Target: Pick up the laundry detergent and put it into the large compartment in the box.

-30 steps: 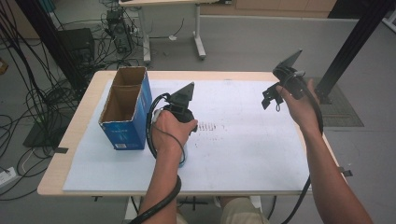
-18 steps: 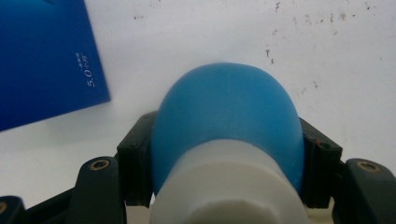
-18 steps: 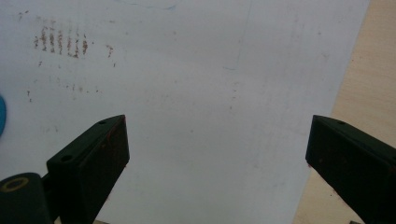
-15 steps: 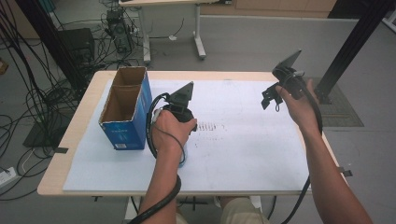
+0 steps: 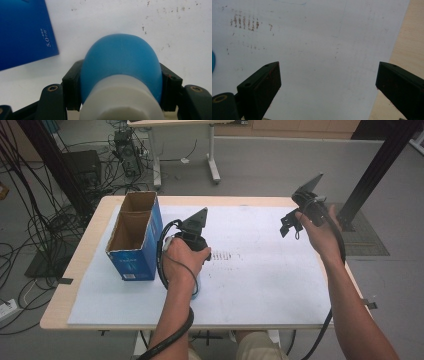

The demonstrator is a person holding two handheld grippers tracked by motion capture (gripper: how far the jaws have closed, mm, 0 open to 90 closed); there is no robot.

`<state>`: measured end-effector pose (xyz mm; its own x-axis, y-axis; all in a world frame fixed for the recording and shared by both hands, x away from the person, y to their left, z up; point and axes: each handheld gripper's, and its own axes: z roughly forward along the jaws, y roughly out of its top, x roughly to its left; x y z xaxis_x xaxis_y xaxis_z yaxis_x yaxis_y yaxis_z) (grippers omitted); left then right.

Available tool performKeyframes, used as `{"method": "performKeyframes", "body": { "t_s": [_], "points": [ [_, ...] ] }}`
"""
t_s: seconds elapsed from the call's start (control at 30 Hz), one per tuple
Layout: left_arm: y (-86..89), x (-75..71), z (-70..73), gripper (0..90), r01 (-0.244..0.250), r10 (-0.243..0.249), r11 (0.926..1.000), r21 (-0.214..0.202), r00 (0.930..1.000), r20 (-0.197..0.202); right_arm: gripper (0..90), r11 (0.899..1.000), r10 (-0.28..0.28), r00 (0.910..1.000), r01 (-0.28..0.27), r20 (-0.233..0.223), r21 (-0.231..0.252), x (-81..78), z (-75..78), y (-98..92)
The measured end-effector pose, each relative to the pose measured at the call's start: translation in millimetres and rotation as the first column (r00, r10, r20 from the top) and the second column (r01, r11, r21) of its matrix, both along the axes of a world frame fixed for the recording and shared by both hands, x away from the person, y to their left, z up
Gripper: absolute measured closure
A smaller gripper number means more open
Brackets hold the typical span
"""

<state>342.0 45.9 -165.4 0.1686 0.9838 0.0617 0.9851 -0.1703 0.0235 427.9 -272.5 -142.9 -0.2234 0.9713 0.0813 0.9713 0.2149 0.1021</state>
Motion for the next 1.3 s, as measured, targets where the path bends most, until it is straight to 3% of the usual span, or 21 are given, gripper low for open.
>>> {"method": "performKeyframes", "body": {
  "t_s": [1.3],
  "points": [
    [3.0, -0.5, 1.3, 37.8, 0.009, -0.009, 0.9998, -0.018, 0.9999, 0.005, 5.8, 1.0, 0.004, 1.0, -0.004, -0.002, 0.003, 0.7, -1.4, -0.3]
  ]
}}
